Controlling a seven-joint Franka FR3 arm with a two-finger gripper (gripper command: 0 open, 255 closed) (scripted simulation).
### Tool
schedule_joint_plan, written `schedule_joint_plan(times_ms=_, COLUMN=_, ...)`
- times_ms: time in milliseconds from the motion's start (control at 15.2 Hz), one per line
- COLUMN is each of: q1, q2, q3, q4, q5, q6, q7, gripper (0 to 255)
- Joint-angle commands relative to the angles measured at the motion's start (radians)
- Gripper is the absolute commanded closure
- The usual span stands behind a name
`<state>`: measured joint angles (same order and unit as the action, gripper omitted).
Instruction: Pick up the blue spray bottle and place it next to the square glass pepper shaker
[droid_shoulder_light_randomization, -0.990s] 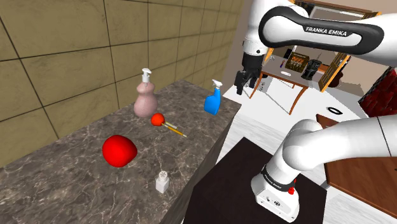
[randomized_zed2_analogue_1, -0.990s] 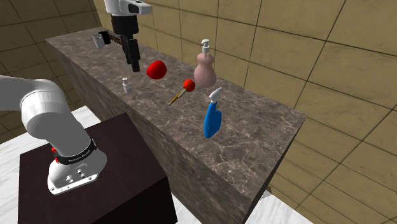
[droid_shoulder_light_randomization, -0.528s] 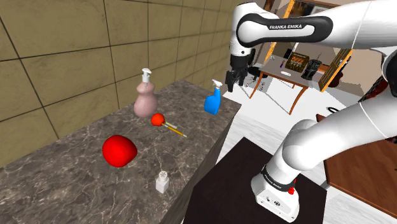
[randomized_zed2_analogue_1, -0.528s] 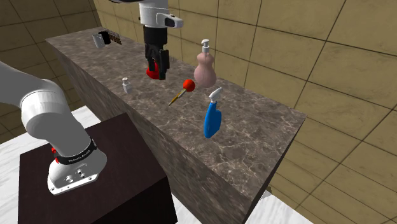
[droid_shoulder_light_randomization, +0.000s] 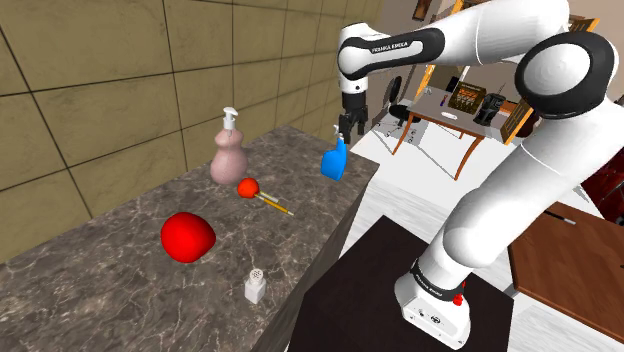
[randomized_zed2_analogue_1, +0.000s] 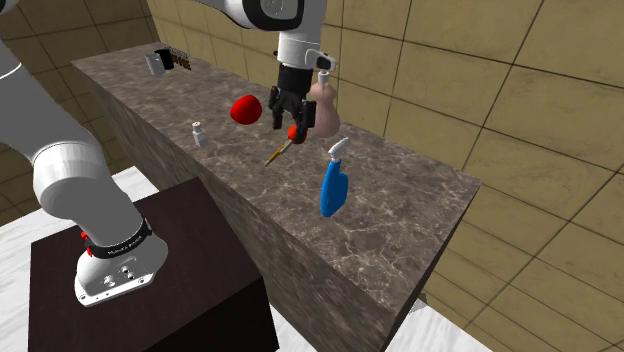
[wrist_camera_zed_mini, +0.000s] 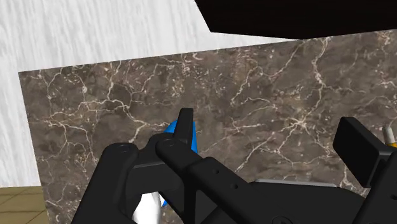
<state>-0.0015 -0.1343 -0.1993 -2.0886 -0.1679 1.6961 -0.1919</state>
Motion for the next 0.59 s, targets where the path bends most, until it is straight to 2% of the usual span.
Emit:
schedule_joint_plan(times_ms=0, q1=-0.006, q2=0.096, q3=-0.015, q4=0.068, q5=0.008, q6=0.005, q7=-0.047, gripper=0)
schedule_joint_plan(times_ms=528, q1=-0.049, q2=0.478, q3=-0.029, q4=0.399, q5=0.051, q6=-0.035, q7=-0.207, gripper=0)
